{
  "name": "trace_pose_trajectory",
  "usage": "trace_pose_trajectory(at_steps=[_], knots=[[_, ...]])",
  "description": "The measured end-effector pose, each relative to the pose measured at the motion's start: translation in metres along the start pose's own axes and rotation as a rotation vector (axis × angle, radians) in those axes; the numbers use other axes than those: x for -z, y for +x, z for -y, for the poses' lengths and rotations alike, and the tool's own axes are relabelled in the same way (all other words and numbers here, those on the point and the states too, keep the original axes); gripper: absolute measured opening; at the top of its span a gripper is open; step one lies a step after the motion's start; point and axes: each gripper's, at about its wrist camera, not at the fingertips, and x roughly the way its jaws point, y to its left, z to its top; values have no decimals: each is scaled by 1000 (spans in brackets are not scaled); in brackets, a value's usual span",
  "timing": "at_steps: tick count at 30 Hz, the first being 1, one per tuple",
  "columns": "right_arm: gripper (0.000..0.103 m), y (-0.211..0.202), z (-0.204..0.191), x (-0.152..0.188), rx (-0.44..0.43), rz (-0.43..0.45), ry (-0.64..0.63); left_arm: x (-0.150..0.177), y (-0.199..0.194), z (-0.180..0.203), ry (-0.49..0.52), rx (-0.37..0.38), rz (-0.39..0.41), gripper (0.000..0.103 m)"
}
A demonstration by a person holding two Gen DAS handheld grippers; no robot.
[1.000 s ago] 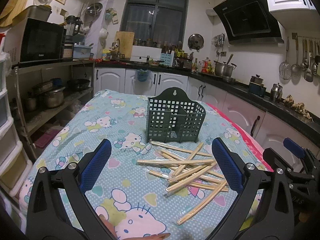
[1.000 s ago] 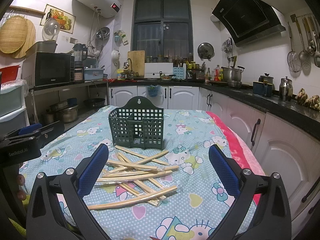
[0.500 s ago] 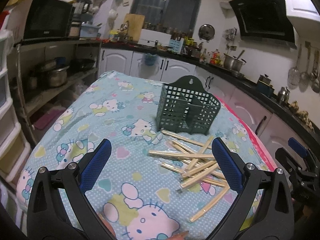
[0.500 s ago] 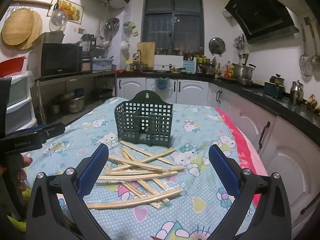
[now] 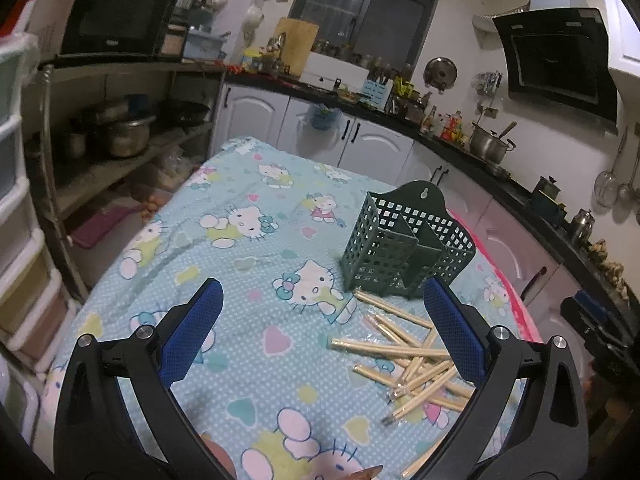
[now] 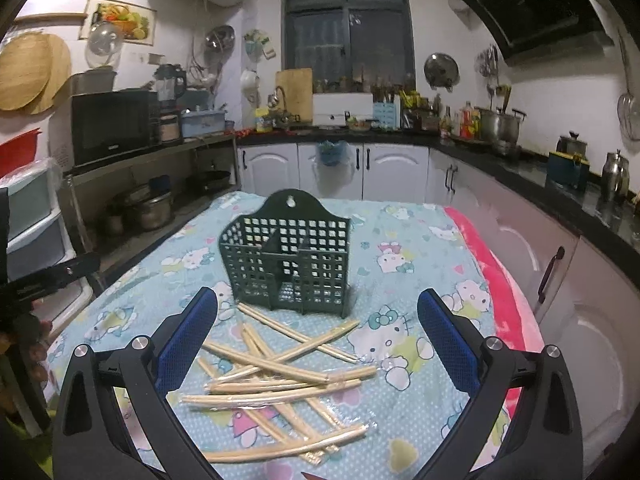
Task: Organize utensils
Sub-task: 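Lower both grippers toward the pile of wooden chopsticks, then close the left gripper on one chopstick while the right gripper closes on another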
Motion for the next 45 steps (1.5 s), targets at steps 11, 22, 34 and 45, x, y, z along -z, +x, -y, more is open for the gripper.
trace_pose_trajectory(at_steps=[11, 22, 34, 45], knots=[[97, 42, 41, 1, 91, -99, 19, 9, 61, 9, -57, 78, -211, 93], [86, 75, 83, 31, 106, -238, 86, 44, 98, -1, -148, 126, -399, 69], [54, 118, 83, 60, -5, -403, 110, 61, 117, -9, -225, 182, -494, 51], [21, 145, 92, 73, -87, -477, 183, 58, 139, -8, -257, 193, -509, 42]])
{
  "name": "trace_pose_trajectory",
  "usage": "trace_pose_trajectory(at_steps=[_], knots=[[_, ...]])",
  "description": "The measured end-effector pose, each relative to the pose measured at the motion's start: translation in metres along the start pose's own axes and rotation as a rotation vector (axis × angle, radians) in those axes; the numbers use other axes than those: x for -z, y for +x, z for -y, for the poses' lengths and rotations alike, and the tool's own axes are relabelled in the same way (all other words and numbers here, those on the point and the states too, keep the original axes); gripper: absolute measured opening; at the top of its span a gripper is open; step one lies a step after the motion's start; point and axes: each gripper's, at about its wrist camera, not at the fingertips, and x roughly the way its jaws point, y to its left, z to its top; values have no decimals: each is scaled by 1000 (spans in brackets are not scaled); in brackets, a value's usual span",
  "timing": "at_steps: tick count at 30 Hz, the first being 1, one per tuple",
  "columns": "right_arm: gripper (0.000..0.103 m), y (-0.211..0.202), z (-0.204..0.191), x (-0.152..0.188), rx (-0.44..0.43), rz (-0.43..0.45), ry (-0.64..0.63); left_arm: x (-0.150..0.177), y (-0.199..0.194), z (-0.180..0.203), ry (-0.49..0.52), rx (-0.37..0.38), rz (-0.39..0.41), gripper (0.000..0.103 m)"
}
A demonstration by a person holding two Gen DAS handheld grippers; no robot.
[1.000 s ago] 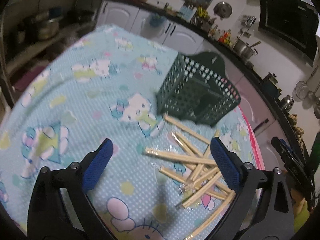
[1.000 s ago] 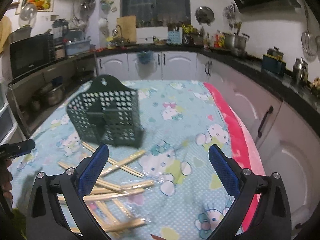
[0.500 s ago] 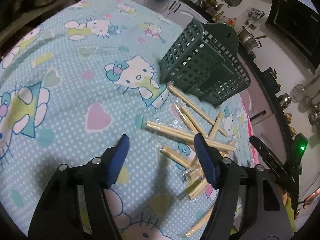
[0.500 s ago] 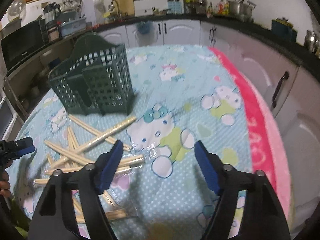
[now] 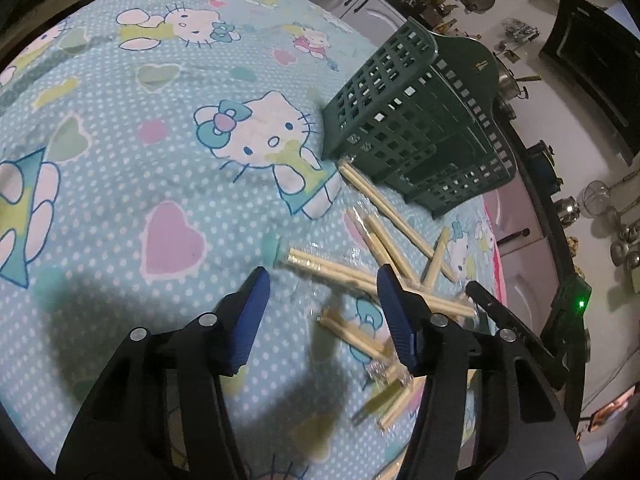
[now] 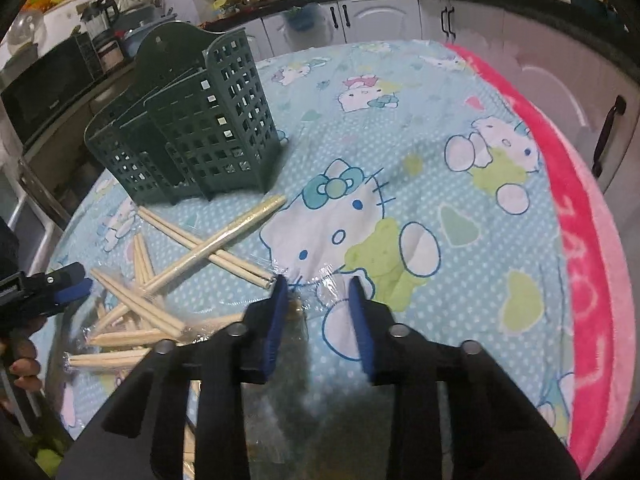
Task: Organize utensils
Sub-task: 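Close the left gripper on one chopstick while the right gripper closes on another, then lift both held chopsticks and lower them upright into the green caddy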
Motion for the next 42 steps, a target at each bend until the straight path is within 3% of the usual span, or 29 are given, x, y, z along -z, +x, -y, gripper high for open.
trace_pose_trajectory(at_steps=[4, 10, 22, 24, 26, 42], knots=[[4, 0, -1, 1, -12, 10, -20, -5, 4, -3, -17, -6, 3, 26], [3, -6, -5, 3, 0, 46, -27, -9, 6, -8, -39, 5, 12, 19], [3, -25, -15, -1, 43, 115, -67, -16, 10, -22, -129, 98, 4, 21], [3, -28, -16, -2, 46, 121, -70, -17, 12, -21, -118, 90, 7, 11], [3, -31, -18, -4, 53, 128, -75, -19, 12, -21, -122, 105, 13, 9], [1, -76, -52, -22, -2, 217, -129, -43, -51, 43, 91, 199, 173, 3]])
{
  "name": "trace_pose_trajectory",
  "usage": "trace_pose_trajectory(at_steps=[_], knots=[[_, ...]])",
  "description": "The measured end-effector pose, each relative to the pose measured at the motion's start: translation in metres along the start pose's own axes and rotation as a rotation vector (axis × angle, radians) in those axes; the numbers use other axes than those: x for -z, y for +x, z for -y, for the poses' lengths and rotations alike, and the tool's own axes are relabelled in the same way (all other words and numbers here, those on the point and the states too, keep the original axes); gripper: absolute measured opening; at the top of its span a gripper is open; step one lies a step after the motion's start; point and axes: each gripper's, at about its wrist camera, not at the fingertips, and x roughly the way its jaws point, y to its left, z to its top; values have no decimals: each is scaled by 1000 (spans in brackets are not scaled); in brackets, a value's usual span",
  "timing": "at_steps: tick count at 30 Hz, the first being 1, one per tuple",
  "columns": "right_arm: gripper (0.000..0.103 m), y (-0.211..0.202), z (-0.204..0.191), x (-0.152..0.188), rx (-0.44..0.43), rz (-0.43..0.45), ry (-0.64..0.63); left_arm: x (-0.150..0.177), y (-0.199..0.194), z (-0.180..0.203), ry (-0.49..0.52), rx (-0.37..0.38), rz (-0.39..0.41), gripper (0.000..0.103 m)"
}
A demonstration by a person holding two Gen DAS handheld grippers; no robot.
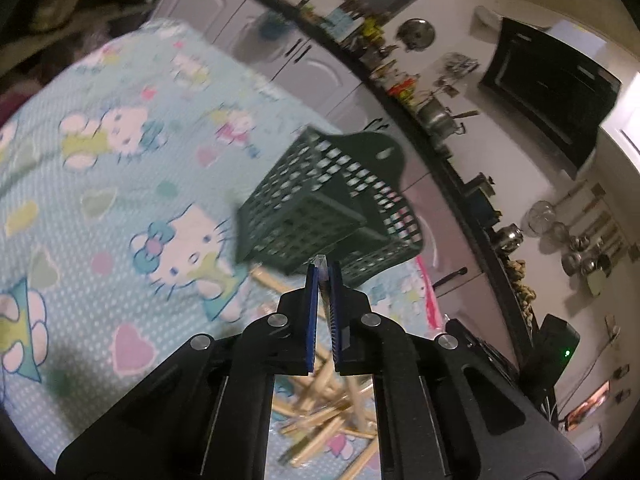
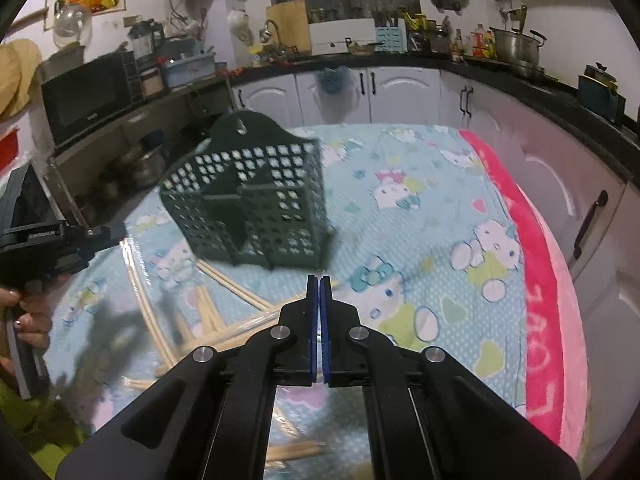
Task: Organize utensils
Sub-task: 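Lift both held chopsticks and lower them upright into the green caddy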
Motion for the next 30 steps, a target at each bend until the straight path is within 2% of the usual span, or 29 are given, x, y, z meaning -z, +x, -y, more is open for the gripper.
trace_pose_trajectory(at_steps=[15, 30], knots=[[1, -48, -45, -50, -109, 97, -42, -6, -9, 90, 202, 99, 19, 2], [1, -95, -55, -82, -114, 212, -70, -33, -34, 149, 307, 167, 102, 2]])
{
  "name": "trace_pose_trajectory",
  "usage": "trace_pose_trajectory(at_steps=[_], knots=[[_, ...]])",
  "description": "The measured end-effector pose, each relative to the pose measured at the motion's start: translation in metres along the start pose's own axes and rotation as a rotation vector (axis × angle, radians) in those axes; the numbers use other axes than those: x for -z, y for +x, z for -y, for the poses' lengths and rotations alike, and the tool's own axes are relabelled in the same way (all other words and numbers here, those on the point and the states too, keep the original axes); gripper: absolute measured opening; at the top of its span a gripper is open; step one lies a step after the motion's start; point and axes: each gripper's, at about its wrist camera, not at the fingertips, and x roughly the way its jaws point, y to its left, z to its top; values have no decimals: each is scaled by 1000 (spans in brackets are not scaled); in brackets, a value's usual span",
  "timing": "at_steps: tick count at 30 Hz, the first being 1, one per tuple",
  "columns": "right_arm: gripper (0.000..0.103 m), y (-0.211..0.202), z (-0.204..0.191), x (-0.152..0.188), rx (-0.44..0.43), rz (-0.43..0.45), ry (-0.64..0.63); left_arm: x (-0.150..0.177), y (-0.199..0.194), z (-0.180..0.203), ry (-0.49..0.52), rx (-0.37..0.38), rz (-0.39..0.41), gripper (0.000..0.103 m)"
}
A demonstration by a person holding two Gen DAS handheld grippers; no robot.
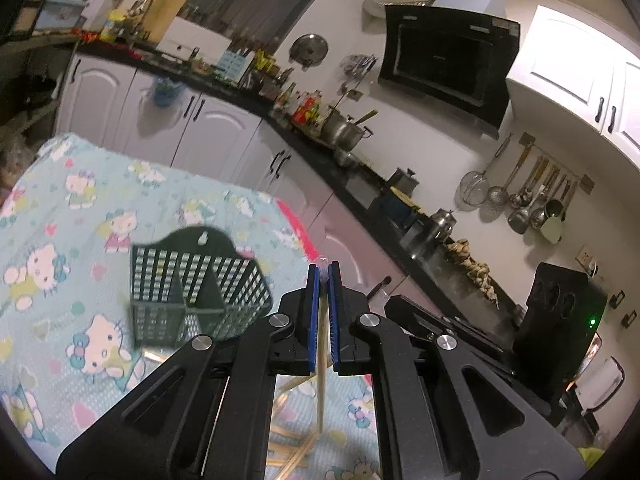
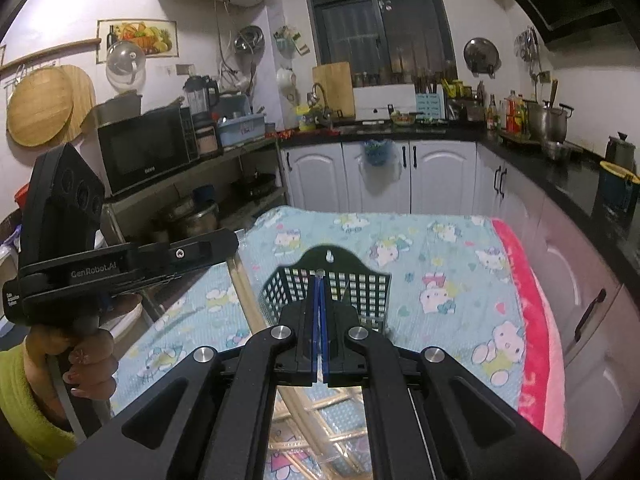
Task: Organize utensils
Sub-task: 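Lift both held chopsticks and lower them upright into the green caddy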
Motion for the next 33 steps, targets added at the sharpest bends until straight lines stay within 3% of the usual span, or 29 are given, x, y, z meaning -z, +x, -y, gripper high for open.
trace_pose_trajectory(at_steps=[13, 21, 33], knots=[[1, -25, -7, -50, -8, 110, -36, -56, -22, 25, 72, -14, 113, 2], [1, -20, -12, -81, -1, 151, -49, -88, -33, 27, 106, -67, 185, 2], [1, 10, -9, -110, 10, 172, -37, -114, -17, 5, 151, -196, 235, 2]])
